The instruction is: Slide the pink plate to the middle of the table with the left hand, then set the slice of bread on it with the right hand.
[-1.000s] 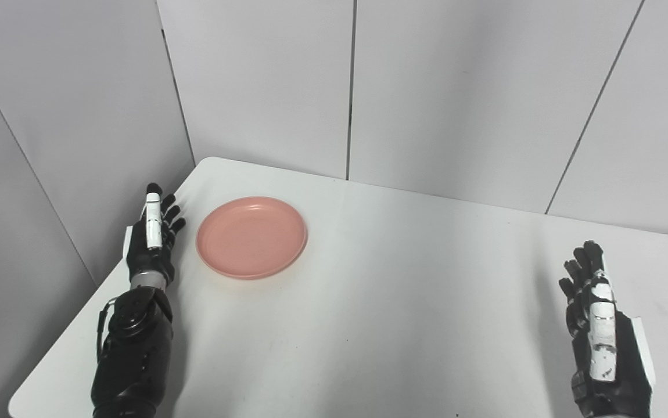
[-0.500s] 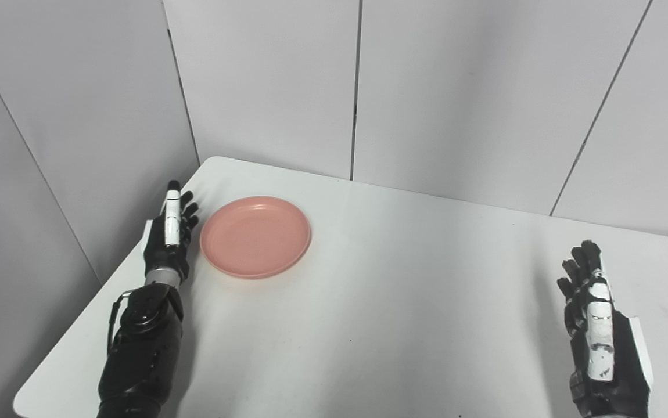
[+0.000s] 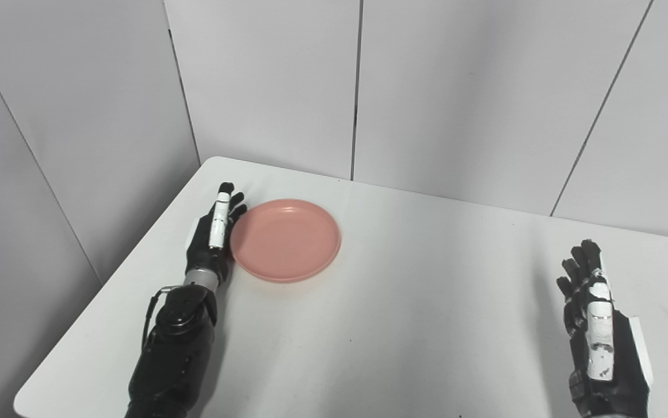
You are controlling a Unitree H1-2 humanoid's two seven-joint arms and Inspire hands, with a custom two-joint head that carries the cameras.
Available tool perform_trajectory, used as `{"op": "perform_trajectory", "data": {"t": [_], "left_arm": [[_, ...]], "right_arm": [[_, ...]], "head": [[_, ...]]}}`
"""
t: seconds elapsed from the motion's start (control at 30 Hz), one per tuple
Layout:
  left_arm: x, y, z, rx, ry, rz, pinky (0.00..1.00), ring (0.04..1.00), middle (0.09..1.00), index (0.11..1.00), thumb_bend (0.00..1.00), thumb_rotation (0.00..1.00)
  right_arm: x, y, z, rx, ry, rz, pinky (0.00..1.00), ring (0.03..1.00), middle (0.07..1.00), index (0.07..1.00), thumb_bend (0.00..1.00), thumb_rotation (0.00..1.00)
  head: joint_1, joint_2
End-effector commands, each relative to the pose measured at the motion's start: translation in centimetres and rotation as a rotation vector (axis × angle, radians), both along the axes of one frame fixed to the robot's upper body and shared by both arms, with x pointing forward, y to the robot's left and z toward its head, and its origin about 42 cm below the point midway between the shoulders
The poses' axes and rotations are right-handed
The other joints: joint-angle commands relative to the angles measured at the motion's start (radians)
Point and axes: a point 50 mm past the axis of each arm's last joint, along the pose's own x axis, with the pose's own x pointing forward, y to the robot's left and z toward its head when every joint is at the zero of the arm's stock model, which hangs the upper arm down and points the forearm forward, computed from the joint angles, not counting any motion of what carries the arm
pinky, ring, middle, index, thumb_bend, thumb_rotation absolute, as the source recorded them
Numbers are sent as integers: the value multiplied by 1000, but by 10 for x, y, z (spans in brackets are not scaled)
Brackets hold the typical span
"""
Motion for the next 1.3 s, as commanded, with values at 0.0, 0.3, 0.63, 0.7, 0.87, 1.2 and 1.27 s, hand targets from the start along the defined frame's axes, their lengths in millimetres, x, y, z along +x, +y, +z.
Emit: {"op": "perform_trajectory", "data": {"t": [0.0, 0.3, 0.63, 0.7, 0.87, 1.2, 1.27], "left_arm": [[4, -23, 1, 1, 25, -99, 939, 926, 935, 936, 706, 974], [2, -56, 7, -3, 48, -179, 932, 917, 928, 926, 679, 980], [4, -98, 15, 14, 33, -341, 923, 915, 932, 931, 671, 994], [4, -106, 17, 11, 35, -360, 914, 912, 929, 930, 674, 993], [3, -128, 18, -4, 19, -420, 928, 925, 939, 941, 661, 1000], [-7, -152, 23, -25, 6, -484, 942, 935, 943, 948, 663, 1000], [-9, -156, 24, -28, 1, -495, 946, 942, 945, 953, 663, 1000]], "right_arm": [[0, 4, 15, 15, -57, 10, 1000, 1000, 1000, 1000, 458, 1000], [2, 6, 11, 13, -72, 19, 1000, 1000, 1000, 1000, 489, 1000], [3, 8, 3, 16, -71, 19, 1000, 1000, 1000, 1000, 505, 1000], [3, 9, 2, 16, -69, 14, 1000, 999, 1000, 1000, 503, 1000], [2, 11, -1, 9, -64, 13, 1000, 995, 1000, 1000, 493, 1000], [3, 19, -6, 8, -63, 7, 1000, 990, 1000, 1000, 529, 1000], [3, 21, -6, 2, -65, 2, 1000, 989, 1000, 1000, 527, 1000]], "head": [[-1, 2], [-38, 5], [-96, 10], [-107, 11], [-152, 18], [-247, 27], [-263, 29]]}}
